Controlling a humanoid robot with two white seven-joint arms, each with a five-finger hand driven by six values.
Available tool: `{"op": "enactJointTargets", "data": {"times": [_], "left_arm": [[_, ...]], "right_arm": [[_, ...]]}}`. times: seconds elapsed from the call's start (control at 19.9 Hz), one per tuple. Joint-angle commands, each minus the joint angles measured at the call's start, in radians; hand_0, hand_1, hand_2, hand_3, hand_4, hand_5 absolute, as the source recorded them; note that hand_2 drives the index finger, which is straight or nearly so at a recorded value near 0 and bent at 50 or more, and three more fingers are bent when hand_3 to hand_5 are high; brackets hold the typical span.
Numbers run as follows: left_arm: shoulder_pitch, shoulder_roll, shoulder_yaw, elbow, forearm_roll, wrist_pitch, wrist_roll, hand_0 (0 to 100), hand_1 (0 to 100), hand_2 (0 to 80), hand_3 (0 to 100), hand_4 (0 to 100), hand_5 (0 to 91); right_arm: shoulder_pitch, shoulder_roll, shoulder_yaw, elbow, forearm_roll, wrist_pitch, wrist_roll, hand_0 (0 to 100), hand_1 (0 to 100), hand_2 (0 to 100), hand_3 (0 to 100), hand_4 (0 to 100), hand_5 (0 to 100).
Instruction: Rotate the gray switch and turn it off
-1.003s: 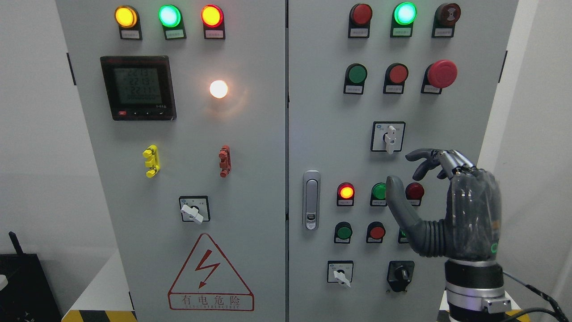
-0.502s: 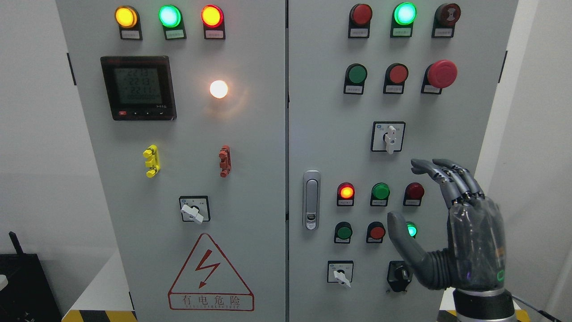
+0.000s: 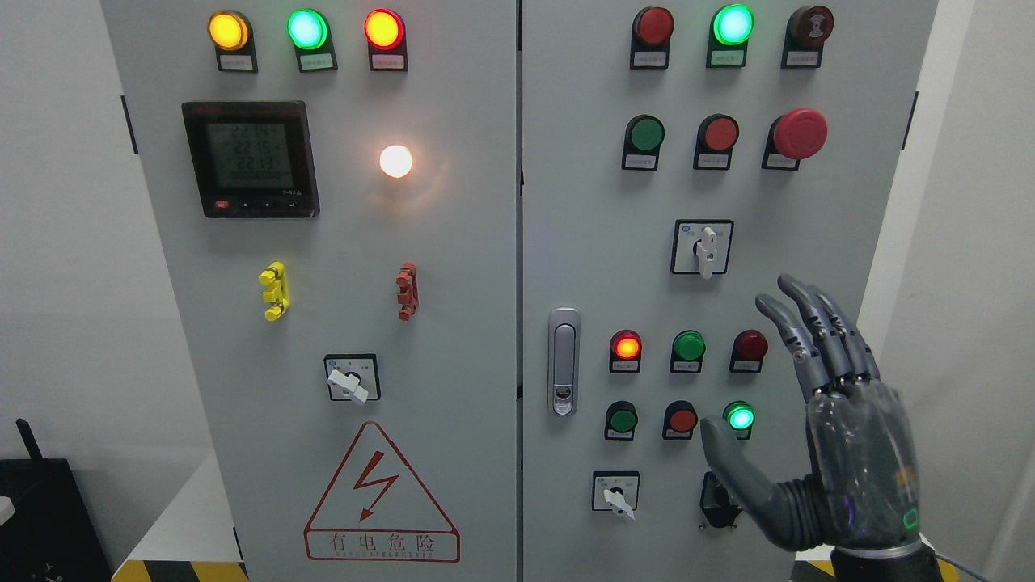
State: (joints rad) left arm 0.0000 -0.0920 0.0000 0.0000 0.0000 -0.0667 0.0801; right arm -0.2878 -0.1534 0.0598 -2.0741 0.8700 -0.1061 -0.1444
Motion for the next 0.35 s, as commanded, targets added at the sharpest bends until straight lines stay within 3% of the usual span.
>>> {"op": "enactJointTargets", "data": {"times": [0.0, 0.3], "left_arm": [[-0.009, 0.0, 0.008, -0.026, 0.018, -0.001, 0.0, 12, 39, 0.0, 0, 0, 0.0], [-0.009, 0.0, 0.009, -0.026, 0.018, 0.001, 0.0, 12, 39, 0.0, 0, 0, 0.0]], "right_arm": [[0.015, -0.032, -0.001, -0.011, -0.002, 0.002, 0.003, 23, 9, 3, 0, 0, 0], [0.016, -0.029, -0.003, -0.012, -0.002, 0.003, 0.003, 22, 11, 3, 0, 0, 0]]}}
